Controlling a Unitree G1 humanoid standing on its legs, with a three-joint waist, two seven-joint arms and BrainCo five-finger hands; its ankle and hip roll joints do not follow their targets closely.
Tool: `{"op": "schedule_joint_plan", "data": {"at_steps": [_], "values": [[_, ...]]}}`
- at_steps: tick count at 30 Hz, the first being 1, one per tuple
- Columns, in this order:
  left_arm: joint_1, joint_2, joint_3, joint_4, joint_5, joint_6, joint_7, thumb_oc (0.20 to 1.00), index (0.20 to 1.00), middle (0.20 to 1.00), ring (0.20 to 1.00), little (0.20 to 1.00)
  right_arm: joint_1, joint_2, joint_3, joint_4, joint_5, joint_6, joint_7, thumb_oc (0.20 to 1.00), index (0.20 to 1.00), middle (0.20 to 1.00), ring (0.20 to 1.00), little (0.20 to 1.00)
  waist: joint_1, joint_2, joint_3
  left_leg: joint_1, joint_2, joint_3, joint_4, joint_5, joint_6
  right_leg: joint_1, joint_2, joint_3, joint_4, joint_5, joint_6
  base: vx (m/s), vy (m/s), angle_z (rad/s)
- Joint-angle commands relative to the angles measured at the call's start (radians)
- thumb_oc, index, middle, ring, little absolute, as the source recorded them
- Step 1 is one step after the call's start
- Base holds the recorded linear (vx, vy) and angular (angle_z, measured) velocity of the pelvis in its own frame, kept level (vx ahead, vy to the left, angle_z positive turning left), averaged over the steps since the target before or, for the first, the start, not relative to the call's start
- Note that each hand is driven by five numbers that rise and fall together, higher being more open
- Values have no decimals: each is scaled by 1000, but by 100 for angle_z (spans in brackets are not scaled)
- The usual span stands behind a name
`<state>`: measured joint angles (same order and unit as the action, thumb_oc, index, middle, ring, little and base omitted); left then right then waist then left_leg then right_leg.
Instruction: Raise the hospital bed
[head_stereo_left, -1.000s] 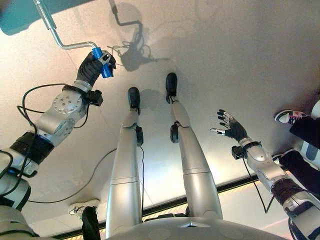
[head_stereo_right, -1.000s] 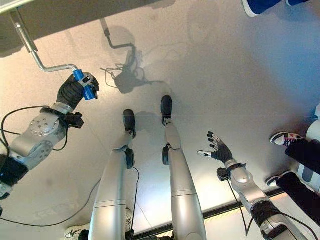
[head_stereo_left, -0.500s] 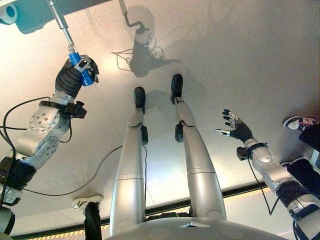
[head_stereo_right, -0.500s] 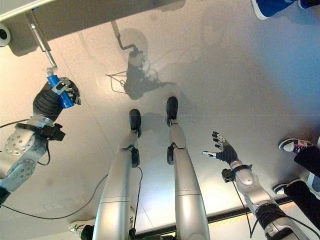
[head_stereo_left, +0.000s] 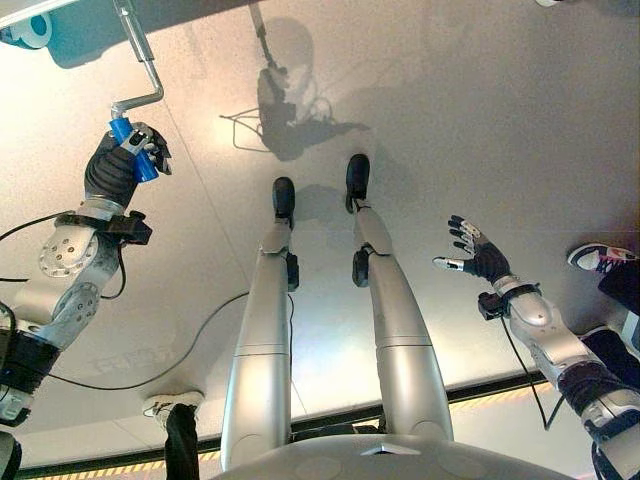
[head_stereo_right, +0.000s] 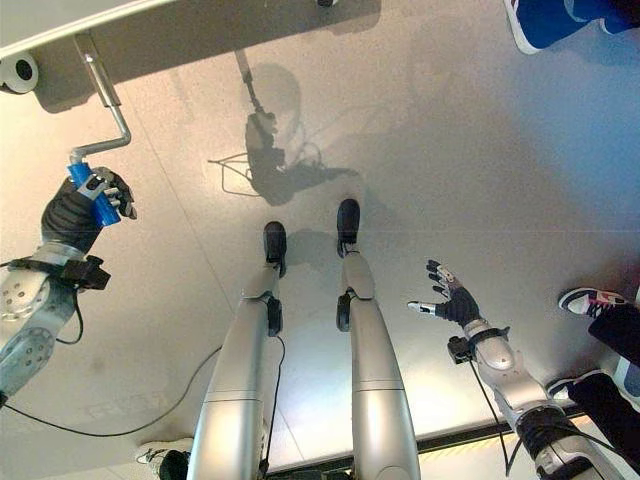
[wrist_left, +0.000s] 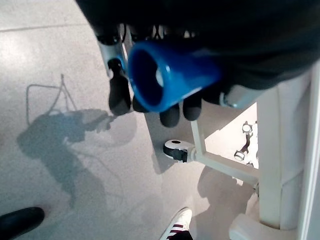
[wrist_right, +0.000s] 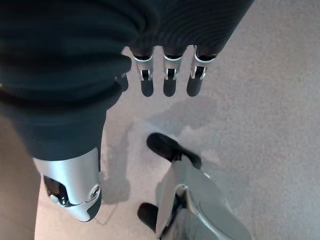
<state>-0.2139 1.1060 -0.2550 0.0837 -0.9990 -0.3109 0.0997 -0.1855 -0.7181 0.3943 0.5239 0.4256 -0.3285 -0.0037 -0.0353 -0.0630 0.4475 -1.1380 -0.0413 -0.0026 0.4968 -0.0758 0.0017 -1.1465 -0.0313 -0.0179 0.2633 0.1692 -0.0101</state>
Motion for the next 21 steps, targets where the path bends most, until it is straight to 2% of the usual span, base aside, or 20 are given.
{"op": "schedule_joint_plan", "data": {"at_steps": [1,7,14,21], "values": [[159,-41,-59,-35,17,6,-21,200,200,200,200,200,88,-35,7,-24,2,-22,-2,1000,1000,1000,1000,1000,1,14,-21,32,-29,9,-121,43,29,24,13,-32,-6,-29,89,0,0,0],[57,-71,-126,39,40,19,-6,200,200,200,200,200,72,-42,15,-31,15,-13,-9,1000,1000,1000,1000,1000,-13,-7,-20,28,-25,8,-116,43,28,24,14,-30,-14,-24,89,0,0,0],[-92,-135,-188,205,50,49,19,200,200,200,200,200,51,-49,26,-43,40,5,-8,1000,1000,1000,1000,1000,-31,-32,-19,8,-21,8,-88,34,27,15,21,-30,-12,-20,88,0,0,0],[-208,-206,-210,356,63,73,40,200,200,200,200,200,28,-54,40,-34,56,21,-7,1000,1000,1000,1000,1000,-43,-51,-18,-6,-15,0,-78,32,24,8,24,-33,-13,-16,89,0,0,0]]}}
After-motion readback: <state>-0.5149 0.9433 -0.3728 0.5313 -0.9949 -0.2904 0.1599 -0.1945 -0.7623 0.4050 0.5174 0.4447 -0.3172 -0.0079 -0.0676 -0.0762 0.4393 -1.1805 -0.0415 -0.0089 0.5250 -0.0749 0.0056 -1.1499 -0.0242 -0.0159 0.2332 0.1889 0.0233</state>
